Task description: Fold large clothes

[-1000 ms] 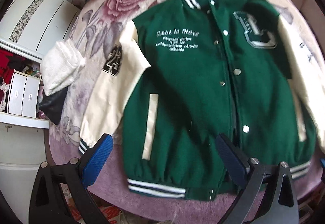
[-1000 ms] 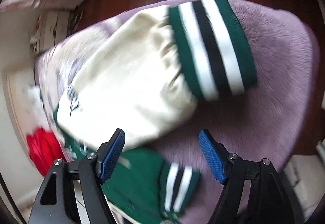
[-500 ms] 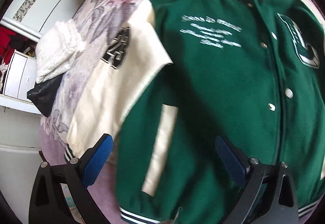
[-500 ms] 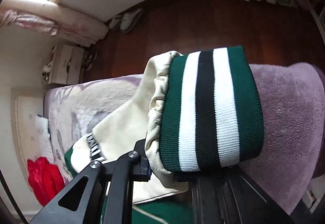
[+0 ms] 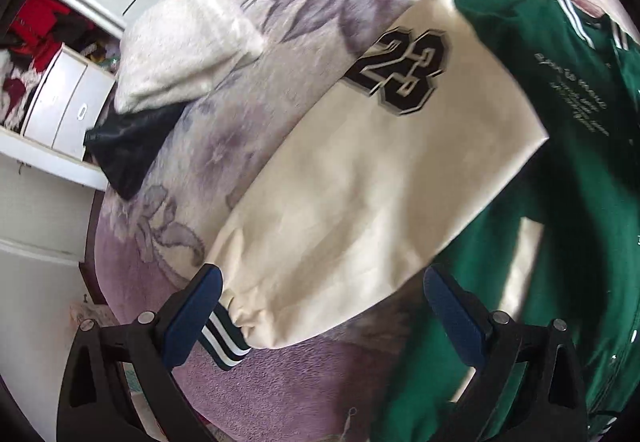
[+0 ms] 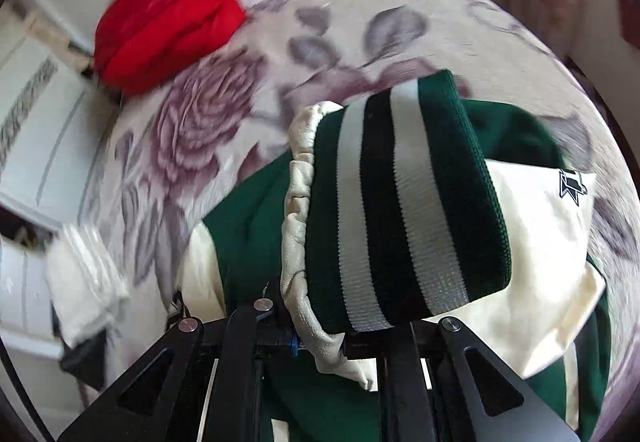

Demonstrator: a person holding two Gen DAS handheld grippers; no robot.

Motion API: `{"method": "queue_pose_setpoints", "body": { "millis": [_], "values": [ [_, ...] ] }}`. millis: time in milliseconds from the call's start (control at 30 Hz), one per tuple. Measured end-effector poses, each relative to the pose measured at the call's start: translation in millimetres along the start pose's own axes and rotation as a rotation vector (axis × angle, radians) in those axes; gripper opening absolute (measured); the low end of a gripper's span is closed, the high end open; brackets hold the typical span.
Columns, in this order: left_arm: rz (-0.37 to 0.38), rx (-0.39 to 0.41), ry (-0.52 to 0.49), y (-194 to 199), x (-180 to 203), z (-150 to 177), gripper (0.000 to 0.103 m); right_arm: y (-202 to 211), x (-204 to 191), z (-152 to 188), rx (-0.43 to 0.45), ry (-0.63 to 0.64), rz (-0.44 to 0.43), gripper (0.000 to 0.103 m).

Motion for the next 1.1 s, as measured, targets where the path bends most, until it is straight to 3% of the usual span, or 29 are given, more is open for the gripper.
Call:
{"method": "queue_pose_setpoints", "body": {
  "millis": [100,200,267,333,367,500,567,633,700,733,767,833,933,1100],
  "values": [
    [0.023,-0.033,0.016,-14,-8,13,0.103,-82,-70,41,-0.103,0.187,0.084,0.014],
    [0.040,-0.063,0.018,-25,-13,25,0.103,-135,-74,78,-0.284,0.248,0.103,0.025],
    [0.050,-0.074,0.023,-27,-16,31,0.103,-132,-51,92,-0.393,0.178,0.018,0.048],
    [0.063,-0.086,0.030,-27,-20,34,0.103,-105,-18,84,-0.435,0.042,-0.101,0.063],
    [0.066,-0.093,0.036,-26,-22,34,0.103,-85,9,79,-0.433,-0.055,-0.153,0.066],
    [0.082,-0.082,0.050,-11,-16,16,0.103,-18,150,65,-0.363,-0.467,-0.187,0.066],
    [0.089,-0.049,0.038,3,-4,-2,0.103,2,236,67,-0.308,-0.688,-0.136,0.066],
    [0.096,-0.015,0.020,15,10,-24,0.103,2,301,73,-0.274,-0.849,-0.108,0.066],
    [0.095,0.026,-0.004,30,31,-47,0.103,-16,352,78,-0.305,-0.998,-0.157,0.066],
    [0.095,0.045,-0.021,37,44,-59,0.103,-27,367,75,-0.322,-1.049,-0.233,0.063],
    [0.097,0.059,-0.038,42,54,-68,0.103,-35,377,70,-0.294,-1.082,-0.304,0.041],
    [0.114,0.094,-0.086,57,80,-92,0.103,-28,402,51,-0.144,-1.128,-0.321,0.029],
    [0.141,0.173,-0.191,84,130,-137,0.103,-23,437,39,-0.060,-1.219,-0.305,0.029],
    [0.297,0.279,-0.407,124,247,-231,0.103,-31,447,36,-0.173,-1.191,-0.382,0.029]
  ]
}}
Point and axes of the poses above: each gripper's, at about its wrist camera, not at the fingertips, and y roughly against the way its jaws point, x to its right, z to its underside, the point moved 3 cm from there along -y, roughly the way its jaws point, and after that the axes turned 15 degrees about -y, right-handed, at the moved point
